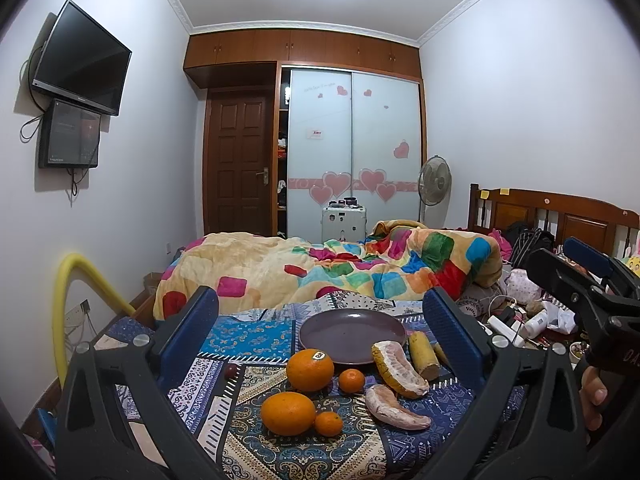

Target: Organize fruits

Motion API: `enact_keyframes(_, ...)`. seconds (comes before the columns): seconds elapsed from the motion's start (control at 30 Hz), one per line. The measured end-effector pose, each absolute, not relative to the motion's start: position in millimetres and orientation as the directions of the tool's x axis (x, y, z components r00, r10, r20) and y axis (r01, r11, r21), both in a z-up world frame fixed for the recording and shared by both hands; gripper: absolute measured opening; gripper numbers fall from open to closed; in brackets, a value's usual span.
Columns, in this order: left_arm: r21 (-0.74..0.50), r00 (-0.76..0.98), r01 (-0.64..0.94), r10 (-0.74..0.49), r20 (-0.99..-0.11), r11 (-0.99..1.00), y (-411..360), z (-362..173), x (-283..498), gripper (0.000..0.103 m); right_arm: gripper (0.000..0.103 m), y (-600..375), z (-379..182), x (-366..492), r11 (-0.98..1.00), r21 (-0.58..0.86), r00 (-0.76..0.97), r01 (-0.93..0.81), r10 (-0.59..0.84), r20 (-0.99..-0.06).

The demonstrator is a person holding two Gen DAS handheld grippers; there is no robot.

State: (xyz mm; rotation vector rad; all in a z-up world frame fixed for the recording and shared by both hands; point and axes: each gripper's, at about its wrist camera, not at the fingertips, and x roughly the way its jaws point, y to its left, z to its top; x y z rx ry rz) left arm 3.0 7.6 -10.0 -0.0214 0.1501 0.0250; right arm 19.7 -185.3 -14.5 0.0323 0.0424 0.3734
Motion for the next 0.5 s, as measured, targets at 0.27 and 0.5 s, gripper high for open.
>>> enact_keyframes(0.27, -0.025, 0.988, -0.022, 0.017, -0.155, 0.999, 8.0, -11.9, 5.0, 0.103, 0.103, -185.3, -14.8, 23.0, 0.928, 0.045, 0.927, -0.37, 0.372, -0.042)
enact_keyframes(0.5, -0.028, 0.988, -0.021, 0.016, -0.155, 0.999, 9.7, -12.0, 5.7, 0.103, 0.103, -185.5, -16.8, 24.1, 0.926, 0.049, 0.925, -0.374, 0.377, -0.047)
